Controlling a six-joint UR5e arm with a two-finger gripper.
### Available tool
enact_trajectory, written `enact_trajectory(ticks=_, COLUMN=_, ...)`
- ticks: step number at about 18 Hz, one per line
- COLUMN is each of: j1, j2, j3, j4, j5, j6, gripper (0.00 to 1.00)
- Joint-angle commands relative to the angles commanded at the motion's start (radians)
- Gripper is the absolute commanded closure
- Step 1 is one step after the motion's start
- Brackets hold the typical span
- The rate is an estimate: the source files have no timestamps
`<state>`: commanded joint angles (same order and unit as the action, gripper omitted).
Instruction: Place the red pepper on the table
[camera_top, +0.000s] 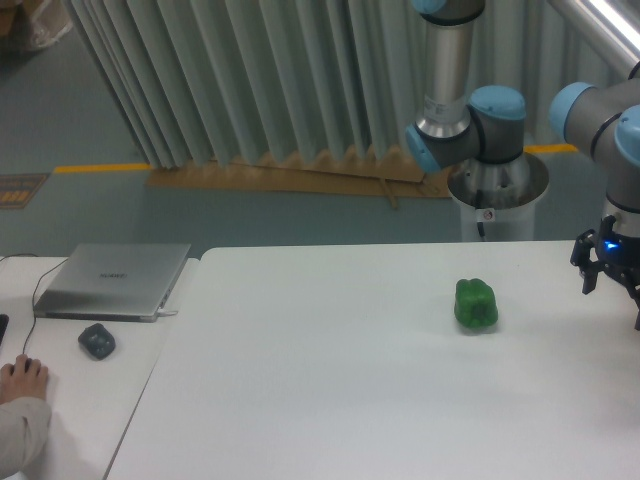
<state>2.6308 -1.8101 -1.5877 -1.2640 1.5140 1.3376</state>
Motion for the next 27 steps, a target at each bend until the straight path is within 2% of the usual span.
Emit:
enact_trajectory(ticks=20, j1=-0.003, j2=-0.002, j3=0.006, j4=0.003, j5=0.002, j6=-0.002, gripper=0.0)
enact_trajectory(ticks=23, j1=0.038, j2=0.002, j3=0.011, j4=0.0, j5=0.009, j6=0.012, gripper=0.0)
enact_trajectory(ticks=24, j1=0.057, j2=0.0, j3=0.035, j4=-0.002, j5=0.011, j6=0.023, gripper=0.0)
enact_trajectory(ticks=27, j1=0.1, j2=-0.011, j3=0.051, j4=-0.002, j5=0.067, j6=0.231, gripper=0.0)
